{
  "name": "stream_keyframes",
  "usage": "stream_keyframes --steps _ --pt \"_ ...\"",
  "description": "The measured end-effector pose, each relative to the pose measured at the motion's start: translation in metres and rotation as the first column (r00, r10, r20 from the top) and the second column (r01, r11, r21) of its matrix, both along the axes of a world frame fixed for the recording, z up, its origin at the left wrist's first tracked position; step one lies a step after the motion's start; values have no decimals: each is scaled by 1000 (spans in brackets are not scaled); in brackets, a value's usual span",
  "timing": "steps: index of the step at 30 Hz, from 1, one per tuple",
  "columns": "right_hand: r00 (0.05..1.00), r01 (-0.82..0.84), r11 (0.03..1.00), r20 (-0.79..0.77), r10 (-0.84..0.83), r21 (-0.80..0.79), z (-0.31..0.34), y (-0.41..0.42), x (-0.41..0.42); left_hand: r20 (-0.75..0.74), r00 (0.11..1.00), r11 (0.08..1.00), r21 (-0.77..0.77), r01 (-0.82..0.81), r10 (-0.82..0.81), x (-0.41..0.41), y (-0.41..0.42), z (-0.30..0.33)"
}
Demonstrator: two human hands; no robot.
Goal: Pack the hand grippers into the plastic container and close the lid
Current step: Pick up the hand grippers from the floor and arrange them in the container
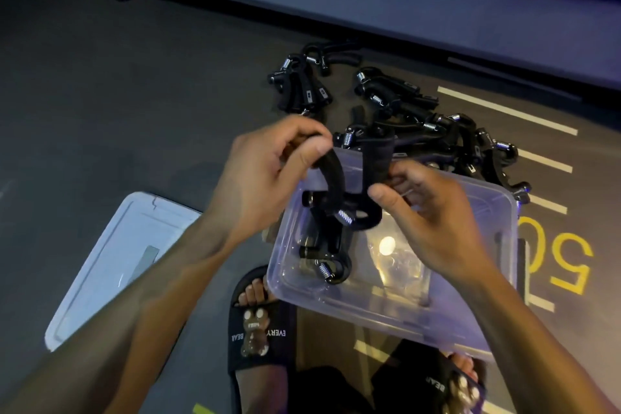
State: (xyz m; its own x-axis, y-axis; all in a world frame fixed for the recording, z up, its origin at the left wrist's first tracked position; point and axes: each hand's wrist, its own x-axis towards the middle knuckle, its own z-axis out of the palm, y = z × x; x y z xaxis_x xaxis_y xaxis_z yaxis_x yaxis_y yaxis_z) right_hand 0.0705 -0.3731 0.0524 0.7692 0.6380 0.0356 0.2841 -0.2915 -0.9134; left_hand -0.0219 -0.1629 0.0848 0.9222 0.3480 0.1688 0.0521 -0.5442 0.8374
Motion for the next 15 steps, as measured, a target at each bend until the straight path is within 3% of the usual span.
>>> stream_keyframes --steps 2,7,11,15 --pt "998 -34 999 -55 31 -43 -11 -10 -1 -49 998 999 -15 36 -37 0 -3 -14" --pt "975 -79 954 -222 13 -290 -55 -18 -9 -71 997 962 274 -19 40 9 2 -64" --pt "952 -108 870 -302 -49 -481 -86 -7 -18 -179 982 973 229 -19 61 8 -3 -93" --pt "934 -133 842 -351 -70 -523 -98 7 -23 -168 982 982 180 -55 86 7 0 -102"
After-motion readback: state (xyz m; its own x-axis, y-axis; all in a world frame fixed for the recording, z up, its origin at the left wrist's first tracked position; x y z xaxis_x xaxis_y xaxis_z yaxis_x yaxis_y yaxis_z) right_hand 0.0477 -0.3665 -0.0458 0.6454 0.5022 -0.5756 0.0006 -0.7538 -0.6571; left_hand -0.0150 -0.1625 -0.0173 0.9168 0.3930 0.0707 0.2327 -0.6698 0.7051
